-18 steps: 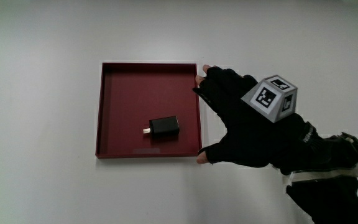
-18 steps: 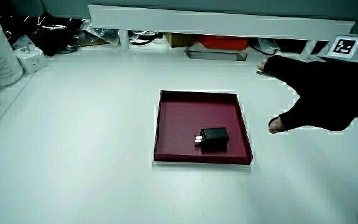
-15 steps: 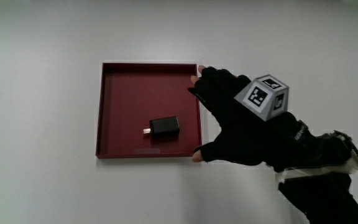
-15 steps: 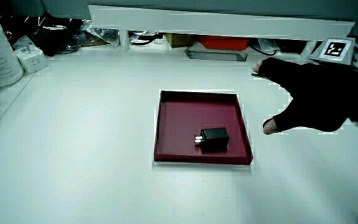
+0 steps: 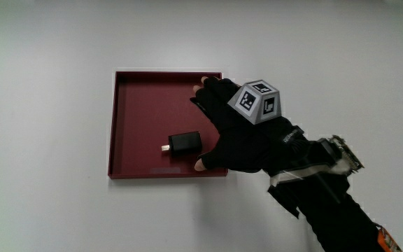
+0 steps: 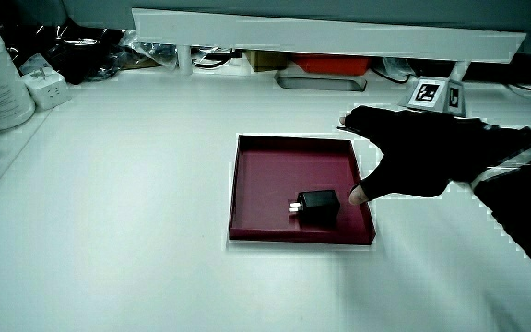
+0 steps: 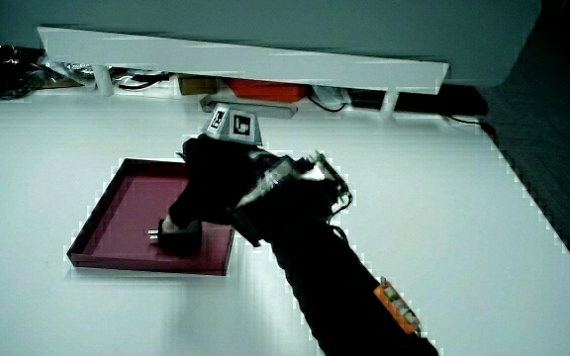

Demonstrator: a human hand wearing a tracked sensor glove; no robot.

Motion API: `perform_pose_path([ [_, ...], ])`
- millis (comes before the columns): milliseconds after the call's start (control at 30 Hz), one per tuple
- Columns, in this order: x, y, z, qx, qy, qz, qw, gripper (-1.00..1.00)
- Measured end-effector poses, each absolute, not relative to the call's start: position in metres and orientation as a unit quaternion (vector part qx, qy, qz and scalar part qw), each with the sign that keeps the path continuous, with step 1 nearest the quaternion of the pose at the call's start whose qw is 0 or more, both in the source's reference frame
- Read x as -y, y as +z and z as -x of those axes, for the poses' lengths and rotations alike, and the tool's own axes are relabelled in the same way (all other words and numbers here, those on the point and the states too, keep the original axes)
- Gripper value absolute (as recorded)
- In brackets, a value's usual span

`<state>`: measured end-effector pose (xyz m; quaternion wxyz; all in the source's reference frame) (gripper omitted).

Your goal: Pick charger from plate

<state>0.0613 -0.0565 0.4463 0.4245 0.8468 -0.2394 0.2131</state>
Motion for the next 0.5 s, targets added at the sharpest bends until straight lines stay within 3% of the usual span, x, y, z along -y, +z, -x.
perform_pose_path([
  [500, 0.051, 0.506, -0.036, 0.217, 0.196, -0.836, 0.464, 0.00],
])
